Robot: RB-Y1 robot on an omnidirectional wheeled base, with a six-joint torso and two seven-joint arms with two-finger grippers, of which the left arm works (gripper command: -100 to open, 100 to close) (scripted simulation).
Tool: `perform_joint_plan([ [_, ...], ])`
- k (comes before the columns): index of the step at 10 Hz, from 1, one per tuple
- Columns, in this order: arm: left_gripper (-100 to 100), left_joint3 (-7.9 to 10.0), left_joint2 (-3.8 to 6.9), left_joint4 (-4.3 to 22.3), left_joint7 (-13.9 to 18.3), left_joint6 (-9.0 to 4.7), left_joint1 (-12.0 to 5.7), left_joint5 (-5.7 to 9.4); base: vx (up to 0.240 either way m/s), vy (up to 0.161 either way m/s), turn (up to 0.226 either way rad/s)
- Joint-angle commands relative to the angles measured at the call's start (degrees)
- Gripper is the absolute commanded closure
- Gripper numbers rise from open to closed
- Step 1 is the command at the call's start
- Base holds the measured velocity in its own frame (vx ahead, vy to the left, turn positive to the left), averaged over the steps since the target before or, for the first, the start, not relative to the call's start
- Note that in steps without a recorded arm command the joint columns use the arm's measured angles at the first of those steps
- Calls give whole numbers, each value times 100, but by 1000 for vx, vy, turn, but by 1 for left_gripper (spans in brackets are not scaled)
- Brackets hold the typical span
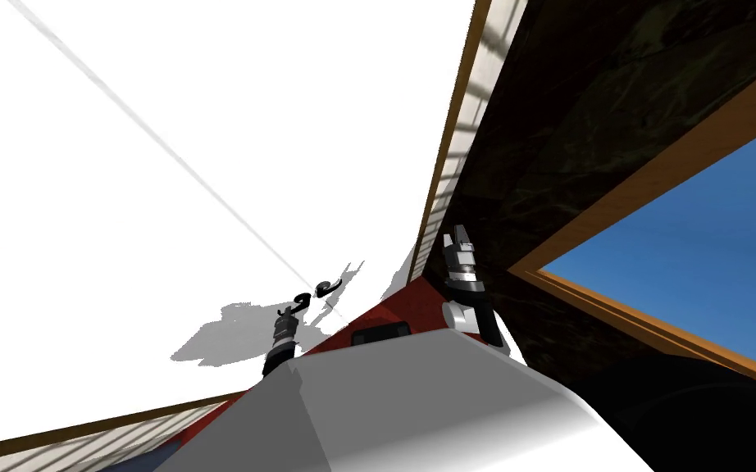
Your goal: Pull the door open
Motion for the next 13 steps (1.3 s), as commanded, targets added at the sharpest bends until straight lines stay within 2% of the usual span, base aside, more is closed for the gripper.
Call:
perform_joint_plan([
  [1,100,144,162,163,56,-38,168,65,-154,-8,92],
  [3,100,144,162,163,56,-38,168,65,-103,-5,23],
  [5,100,226,292,210,117,-69,348,96,-122,-27,43],
  [6,-100,86,196,72,125,-98,303,29,-170,-49,-47],
  [13,-100,-411,179,-222,437,-374,413,-219,-186,-54,-81],
])
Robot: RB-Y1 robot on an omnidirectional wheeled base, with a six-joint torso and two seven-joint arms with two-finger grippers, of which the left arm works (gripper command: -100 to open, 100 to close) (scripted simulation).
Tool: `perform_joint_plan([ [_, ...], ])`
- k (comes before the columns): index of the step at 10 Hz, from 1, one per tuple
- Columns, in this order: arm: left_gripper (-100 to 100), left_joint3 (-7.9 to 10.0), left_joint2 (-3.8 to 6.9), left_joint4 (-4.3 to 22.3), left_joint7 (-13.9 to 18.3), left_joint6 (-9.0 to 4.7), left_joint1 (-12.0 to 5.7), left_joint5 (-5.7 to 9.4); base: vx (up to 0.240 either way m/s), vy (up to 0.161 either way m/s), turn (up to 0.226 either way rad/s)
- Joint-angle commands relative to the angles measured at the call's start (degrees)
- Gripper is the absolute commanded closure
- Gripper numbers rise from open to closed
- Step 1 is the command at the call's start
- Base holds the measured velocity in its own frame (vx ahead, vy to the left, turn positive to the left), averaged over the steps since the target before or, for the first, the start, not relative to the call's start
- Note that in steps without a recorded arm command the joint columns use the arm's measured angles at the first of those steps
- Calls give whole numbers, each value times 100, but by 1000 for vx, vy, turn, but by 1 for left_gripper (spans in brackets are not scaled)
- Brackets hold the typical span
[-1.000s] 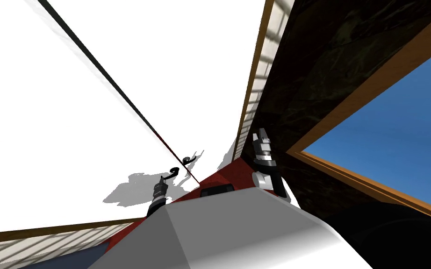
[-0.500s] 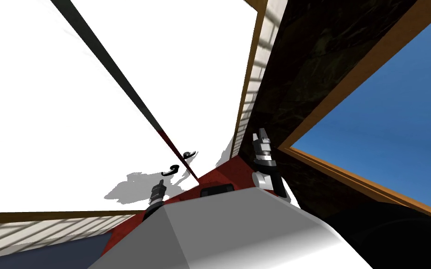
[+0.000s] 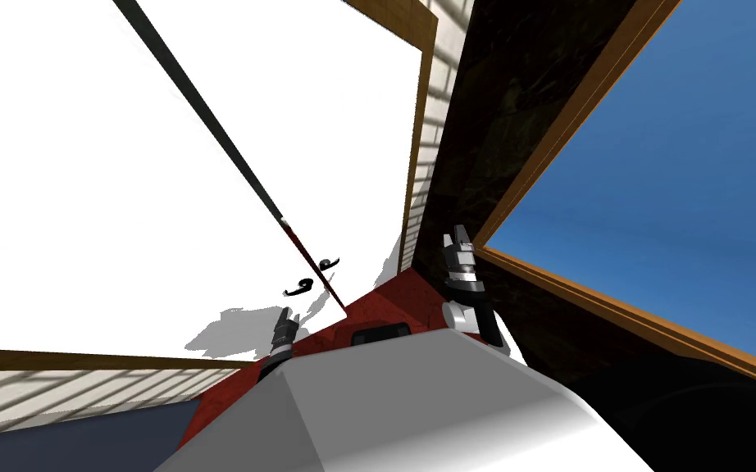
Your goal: Pull the door open
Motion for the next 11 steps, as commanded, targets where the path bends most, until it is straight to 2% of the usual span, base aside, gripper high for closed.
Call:
perform_joint_plan([
  [1,-100,0,0,0,0,0,0,0,-89,-23,-6],
  [5,-100,108,-42,159,-110,51,-118,49,130,89,6],
  [8,-100,83,-94,157,-155,63,-284,38,204,41,-70],
  [9,-100,92,-89,140,-147,62,-226,42,89,-1,-18],
  [10,100,92,-89,140,-147,62,-226,42,-10,1,16],
  [11,100,92,-89,140,-147,62,-226,42,-32,4,-2],
])
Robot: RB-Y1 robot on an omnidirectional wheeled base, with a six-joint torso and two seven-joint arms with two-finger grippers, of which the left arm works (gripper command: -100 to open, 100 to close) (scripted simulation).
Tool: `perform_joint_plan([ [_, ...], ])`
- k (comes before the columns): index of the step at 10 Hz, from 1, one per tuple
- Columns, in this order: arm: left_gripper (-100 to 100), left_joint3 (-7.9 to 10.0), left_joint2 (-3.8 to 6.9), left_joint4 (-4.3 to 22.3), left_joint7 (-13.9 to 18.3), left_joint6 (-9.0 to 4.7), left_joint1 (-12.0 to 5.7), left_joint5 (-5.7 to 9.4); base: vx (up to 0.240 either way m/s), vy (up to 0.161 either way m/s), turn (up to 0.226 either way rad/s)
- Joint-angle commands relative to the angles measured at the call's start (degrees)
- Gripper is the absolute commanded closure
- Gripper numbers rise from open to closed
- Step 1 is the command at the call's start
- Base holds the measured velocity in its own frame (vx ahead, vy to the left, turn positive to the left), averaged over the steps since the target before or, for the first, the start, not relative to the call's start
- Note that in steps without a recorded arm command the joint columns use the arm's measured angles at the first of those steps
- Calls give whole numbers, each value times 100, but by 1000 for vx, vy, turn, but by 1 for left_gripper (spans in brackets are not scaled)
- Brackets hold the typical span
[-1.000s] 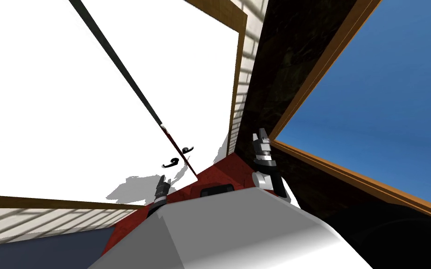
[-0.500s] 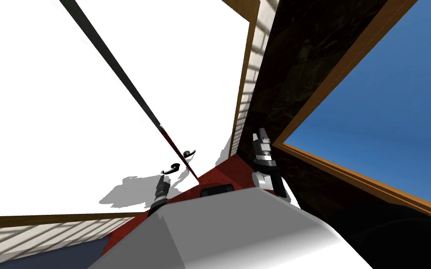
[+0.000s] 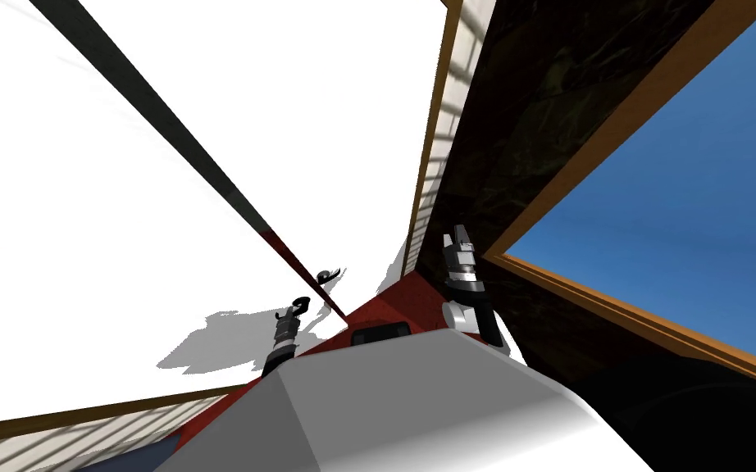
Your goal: Pull the door open
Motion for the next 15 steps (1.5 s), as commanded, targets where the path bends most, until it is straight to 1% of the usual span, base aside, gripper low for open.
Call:
perform_joint_plan([
  [1,100,-7,-19,8,0,9,13,1,-26,7,-18],
  [4,100,-7,-19,8,0,9,13,1,-10,-3,6],
  [5,100,-66,46,29,83,-64,111,-36,-135,17,-109],
  [6,100,-86,66,30,110,-91,134,-48,-204,42,-114],
  [7,100,-137,110,29,173,-155,183,-78,-200,-3,-95],
  [8,100,-195,159,27,244,-225,233,-111,-219,-31,-108],
  [9,100,-290,234,22,356,-338,309,-166,-247,38,-166],
  [13,100,-541,421,-1,641,-626,486,-309,-231,52,-162],
  [14,100,-487,402,-4,588,-533,468,-279,-105,25,-40],
  [15,100,-544,444,39,658,-656,523,-315,-133,17,-148],
])
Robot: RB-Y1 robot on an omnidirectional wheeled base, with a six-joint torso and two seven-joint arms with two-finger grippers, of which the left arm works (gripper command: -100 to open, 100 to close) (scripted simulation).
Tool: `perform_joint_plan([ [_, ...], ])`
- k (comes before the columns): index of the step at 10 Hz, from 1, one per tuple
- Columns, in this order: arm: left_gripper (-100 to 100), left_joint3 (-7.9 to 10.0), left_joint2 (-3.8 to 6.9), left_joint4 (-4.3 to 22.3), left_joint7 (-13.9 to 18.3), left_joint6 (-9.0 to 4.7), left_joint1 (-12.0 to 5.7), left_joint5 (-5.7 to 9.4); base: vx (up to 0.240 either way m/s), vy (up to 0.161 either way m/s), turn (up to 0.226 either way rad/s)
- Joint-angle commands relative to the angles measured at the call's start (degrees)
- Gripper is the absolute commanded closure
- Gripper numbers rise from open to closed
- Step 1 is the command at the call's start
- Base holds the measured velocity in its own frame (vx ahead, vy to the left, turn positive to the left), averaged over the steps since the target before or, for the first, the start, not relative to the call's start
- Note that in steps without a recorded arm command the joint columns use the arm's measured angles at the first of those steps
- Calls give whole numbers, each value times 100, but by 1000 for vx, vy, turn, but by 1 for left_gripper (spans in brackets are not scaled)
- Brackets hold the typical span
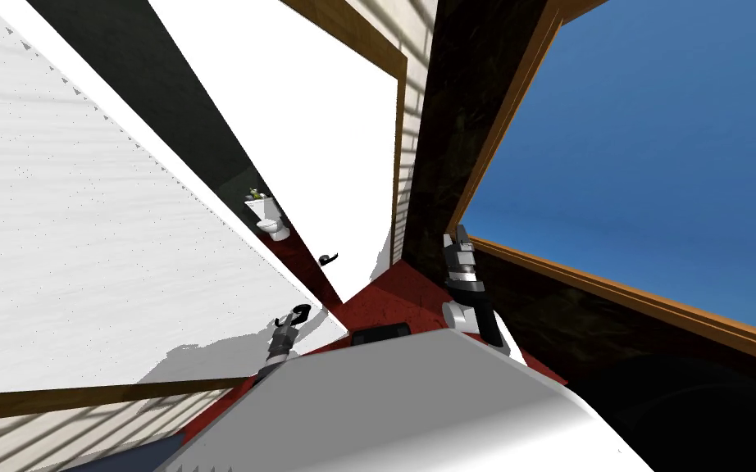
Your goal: Pull the door open
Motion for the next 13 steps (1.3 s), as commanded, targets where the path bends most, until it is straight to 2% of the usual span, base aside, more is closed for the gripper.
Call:
perform_joint_plan([
  [1,100,-52,40,42,65,-139,42,-34,-212,23,-174],
  [8,100,-251,280,269,353,-749,258,-173,-233,39,-151],
  [9,100,-220,281,255,331,-684,232,-155,-127,16,-14],
  [10,100,-289,260,311,225,-590,109,-30,-172,58,-172],
  [13,100,-374,236,368,58,-438,-97,168,-247,24,-179],
])
